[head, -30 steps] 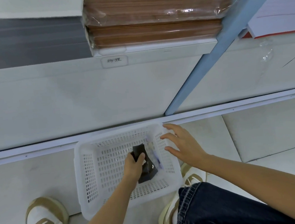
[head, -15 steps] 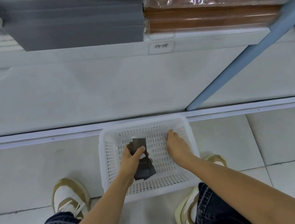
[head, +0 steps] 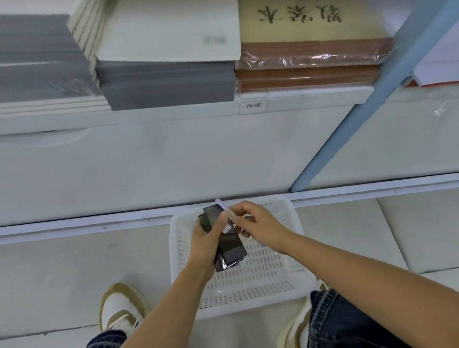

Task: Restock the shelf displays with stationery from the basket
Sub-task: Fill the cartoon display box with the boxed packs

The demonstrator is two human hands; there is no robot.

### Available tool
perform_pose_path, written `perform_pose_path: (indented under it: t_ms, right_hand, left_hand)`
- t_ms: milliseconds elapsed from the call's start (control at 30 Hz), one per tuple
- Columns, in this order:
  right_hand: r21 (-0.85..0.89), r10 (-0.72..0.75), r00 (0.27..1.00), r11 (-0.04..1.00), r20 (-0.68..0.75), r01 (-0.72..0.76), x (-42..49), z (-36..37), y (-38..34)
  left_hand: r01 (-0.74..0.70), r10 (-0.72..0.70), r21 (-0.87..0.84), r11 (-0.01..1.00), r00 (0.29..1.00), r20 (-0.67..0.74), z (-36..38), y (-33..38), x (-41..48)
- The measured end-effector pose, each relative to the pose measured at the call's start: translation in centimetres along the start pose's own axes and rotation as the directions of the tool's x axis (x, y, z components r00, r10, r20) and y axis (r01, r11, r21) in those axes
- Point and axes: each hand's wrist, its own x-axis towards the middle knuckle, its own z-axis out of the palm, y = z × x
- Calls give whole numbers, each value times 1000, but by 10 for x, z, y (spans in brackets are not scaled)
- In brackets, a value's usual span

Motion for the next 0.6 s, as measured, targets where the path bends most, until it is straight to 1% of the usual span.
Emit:
perform_pose_path:
  t_ms: [67, 167, 300, 367, 433, 533, 600]
  right_hand:
    - [-10, -44, 999, 999, -1, 44, -5, 4, -16]
    - [-29, -106, 994, 994, 31, 107, -16, -1, -43]
    - [-83, -164, 986, 983, 45, 167, -34, -18, -80]
    - [-156, -195, 975, 965, 108, 210, -45, -24, -99]
    - [-201, -223, 965, 948, 139, 248, -56, -28, -119]
    - [-186, -274, 950, 936, 148, 299, -74, -35, -152]
    - [-153, -309, 935, 929, 173, 336, -87, -43, -174]
  left_hand:
    - [-46, 48, -62, 997, 998, 45, 3, 15, -12]
    - [-121, 122, -14, 993, 990, 67, 2, 40, -32]
    - [-217, 217, 7, 976, 974, -58, 0, 80, -55]
    - [-270, 272, 34, 962, 960, -68, 3, 99, -66]
    - [-309, 314, 72, 948, 947, -68, 9, 116, -79]
    - [-369, 382, 125, 921, 919, -102, 16, 141, -99]
    - [-407, 421, 118, 906, 896, -141, 18, 159, -112]
